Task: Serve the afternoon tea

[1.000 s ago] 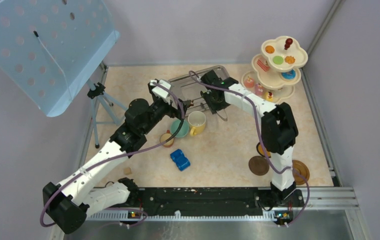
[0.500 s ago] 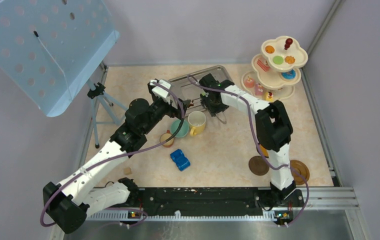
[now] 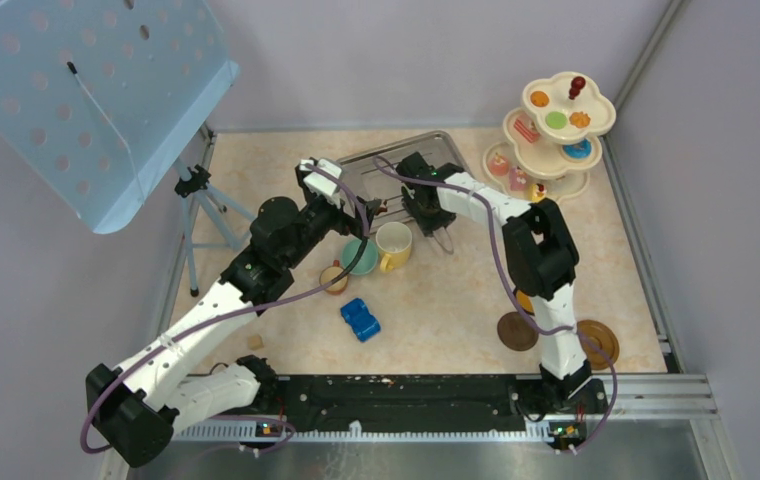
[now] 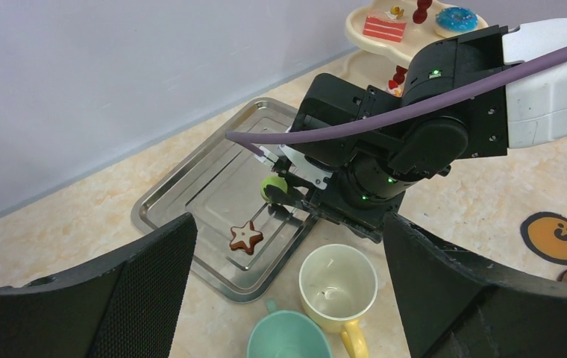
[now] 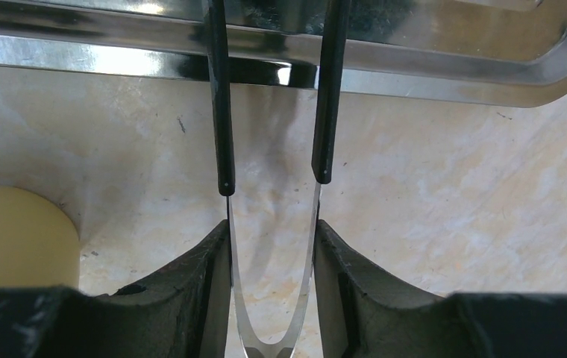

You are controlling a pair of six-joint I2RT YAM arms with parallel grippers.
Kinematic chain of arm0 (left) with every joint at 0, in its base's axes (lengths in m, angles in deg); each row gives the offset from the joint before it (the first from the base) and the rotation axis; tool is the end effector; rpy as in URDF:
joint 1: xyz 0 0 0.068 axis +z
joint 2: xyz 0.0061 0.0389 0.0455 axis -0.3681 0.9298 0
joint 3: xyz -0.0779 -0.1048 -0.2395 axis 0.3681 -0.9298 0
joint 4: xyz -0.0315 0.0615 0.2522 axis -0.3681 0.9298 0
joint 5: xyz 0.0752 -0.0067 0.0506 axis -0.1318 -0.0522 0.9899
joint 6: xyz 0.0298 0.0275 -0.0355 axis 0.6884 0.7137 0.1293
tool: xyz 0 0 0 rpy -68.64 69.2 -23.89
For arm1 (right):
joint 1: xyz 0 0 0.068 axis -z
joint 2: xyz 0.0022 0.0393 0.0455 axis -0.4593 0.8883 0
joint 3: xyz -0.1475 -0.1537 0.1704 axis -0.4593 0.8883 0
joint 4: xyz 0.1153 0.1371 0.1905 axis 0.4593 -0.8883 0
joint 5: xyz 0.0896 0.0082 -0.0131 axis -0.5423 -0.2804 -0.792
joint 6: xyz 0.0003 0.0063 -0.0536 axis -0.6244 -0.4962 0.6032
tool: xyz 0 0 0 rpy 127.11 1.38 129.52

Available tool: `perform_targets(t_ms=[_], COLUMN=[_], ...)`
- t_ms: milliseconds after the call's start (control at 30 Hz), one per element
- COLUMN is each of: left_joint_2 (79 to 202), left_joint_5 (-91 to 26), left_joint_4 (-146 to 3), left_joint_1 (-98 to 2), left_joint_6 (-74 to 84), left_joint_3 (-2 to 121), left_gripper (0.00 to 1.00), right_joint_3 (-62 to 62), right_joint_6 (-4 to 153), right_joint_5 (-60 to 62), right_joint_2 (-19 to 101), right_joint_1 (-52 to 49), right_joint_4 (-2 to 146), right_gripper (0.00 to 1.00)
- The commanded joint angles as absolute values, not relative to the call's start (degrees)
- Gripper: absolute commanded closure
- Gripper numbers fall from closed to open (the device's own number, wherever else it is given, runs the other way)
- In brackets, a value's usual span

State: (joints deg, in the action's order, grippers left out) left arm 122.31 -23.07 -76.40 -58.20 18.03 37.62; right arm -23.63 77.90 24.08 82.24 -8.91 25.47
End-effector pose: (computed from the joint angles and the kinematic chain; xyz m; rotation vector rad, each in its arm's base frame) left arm 0.1906 -0.1406 0.3650 0.5100 1.5079 -0.4583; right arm 0.3652 0.2563 0.1920 -0.7085 2.6388 -0.1853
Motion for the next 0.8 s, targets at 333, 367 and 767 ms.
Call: perform_targets(t_ms=[333,367,767], left_joint_2=[121.96,121.96,121.72], left_joint_5=[-22.86,-23.30,-23.19], left_joint_4=[-78.37,-78.30,-78.47], left_joint_1=[-58.43,-58.45,-58.43], left_joint_6=[18.27,18.23,18.05], left_joint_3=[37.82,38.00,37.85], left_gripper=[0.01,0.01,0.01], right_joint_3=[-23.46,-22.42,-12.36], right_joint_6=[77.24,76.93,75.60], right_joint_5=[26.51,26.39,22.00], right_joint_2=[75.58,74.43,59.22], right_joint_1=[-9.09,-8.91,-4.64], right_joint_4=[28.35,29.00,34.75], right_gripper=[0.87,0.88,0.98])
